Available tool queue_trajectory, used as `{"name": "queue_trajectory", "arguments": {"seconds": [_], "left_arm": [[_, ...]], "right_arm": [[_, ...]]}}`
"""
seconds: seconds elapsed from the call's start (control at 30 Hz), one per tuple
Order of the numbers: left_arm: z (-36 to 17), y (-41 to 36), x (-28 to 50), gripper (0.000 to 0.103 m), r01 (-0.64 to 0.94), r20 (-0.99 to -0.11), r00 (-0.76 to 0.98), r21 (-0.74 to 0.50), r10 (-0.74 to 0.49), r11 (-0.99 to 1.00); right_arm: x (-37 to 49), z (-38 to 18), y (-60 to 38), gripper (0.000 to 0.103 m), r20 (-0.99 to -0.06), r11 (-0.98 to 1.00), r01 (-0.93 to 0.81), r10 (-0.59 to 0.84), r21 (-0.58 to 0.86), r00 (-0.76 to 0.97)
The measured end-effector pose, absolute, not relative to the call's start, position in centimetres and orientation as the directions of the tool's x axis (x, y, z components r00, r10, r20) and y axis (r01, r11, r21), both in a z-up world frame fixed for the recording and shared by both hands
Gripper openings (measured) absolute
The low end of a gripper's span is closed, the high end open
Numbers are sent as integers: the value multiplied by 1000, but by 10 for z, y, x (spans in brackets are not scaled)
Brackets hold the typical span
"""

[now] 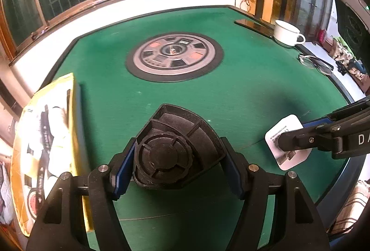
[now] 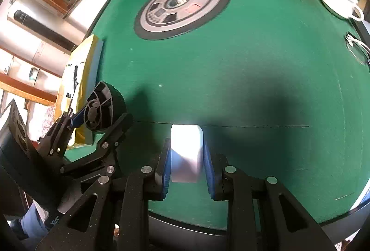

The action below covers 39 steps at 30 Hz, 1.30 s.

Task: Organize rigid objects
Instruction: 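Carry the black holder and white charger plug over the white tray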

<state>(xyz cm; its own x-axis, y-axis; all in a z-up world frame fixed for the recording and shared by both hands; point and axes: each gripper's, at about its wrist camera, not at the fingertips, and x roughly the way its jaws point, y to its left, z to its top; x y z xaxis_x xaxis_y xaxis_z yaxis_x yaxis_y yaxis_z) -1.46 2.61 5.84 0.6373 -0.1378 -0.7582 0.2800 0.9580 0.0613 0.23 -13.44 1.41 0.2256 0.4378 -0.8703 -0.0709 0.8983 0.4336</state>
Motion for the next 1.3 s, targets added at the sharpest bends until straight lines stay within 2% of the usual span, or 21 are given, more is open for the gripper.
{"name": "queue_trajectory", "arguments": {"seconds": [1.3], "left_arm": [[77, 156, -39, 68, 76, -702, 712, 99, 16, 992]], "right_arm": [[16, 50, 14, 23, -841, 860, -298, 487, 414, 236]]}}
